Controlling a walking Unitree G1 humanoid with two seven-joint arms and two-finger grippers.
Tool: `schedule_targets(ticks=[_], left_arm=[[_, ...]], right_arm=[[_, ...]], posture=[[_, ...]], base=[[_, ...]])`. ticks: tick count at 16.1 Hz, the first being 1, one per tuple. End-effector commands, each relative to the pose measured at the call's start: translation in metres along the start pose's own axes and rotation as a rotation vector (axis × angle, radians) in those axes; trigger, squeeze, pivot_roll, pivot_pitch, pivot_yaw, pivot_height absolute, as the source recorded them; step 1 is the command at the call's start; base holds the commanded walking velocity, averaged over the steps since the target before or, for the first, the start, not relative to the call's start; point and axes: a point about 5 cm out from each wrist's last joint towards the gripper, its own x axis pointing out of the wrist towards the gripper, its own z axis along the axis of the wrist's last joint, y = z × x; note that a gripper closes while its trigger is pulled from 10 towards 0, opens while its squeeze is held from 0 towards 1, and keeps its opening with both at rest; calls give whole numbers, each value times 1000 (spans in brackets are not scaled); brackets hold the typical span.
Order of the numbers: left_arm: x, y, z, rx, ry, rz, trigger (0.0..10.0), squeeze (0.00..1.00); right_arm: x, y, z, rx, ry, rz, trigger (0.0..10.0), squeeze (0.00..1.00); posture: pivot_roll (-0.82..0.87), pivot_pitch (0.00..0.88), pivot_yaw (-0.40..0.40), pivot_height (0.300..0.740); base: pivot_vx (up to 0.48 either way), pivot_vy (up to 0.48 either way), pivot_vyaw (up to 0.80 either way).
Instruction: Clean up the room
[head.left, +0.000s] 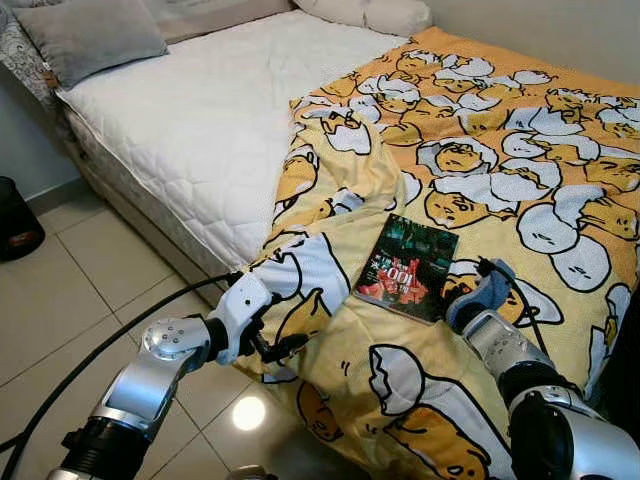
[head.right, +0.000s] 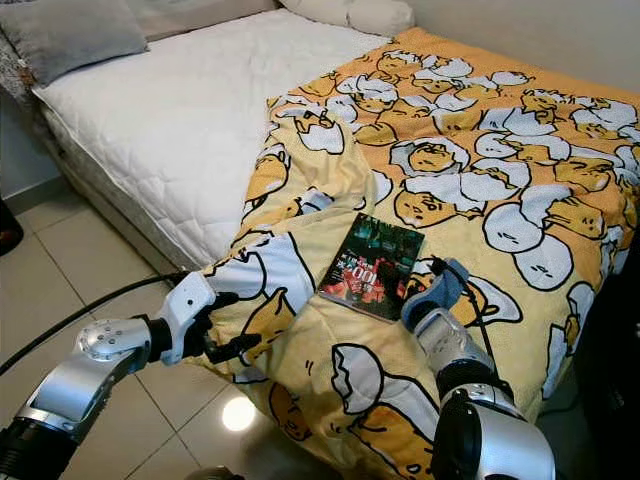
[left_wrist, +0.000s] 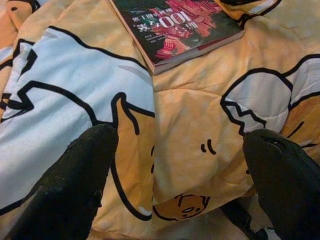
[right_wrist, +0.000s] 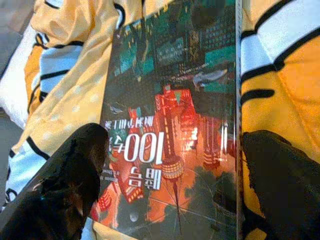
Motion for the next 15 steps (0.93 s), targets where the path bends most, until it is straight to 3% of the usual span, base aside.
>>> schedule_targets(ticks=[1,7,9,13,15], left_arm=[[-1,0,5,16,-9,-6,10000,16],[-3,0,9,12,-22,-33,10000,16],[-3,0,12,16,-33,-45,10000,20],[-3,0,14,20,-36,-51,10000,16],[-6,1,14,30,-26,-36,10000,20]], right_arm=[[1,3,6,5,-13,9,10000,0],[-3,-9,-24,-15,131,-43,10000,0],[-5,-10,-35,79,156,-35,10000,0],[-4,-2,-47,168,192,16,10000,0],[-4,-2,-56,110,219,-34,10000,0]], posture=[[53,0,16,740],[63,0,24,740],[62,0,31,740],[68,0,36,740],[91,0,42,740]], base=[[0,0,0],[0,0,0],[0,0,0],[0,0,0],[0,0,0]])
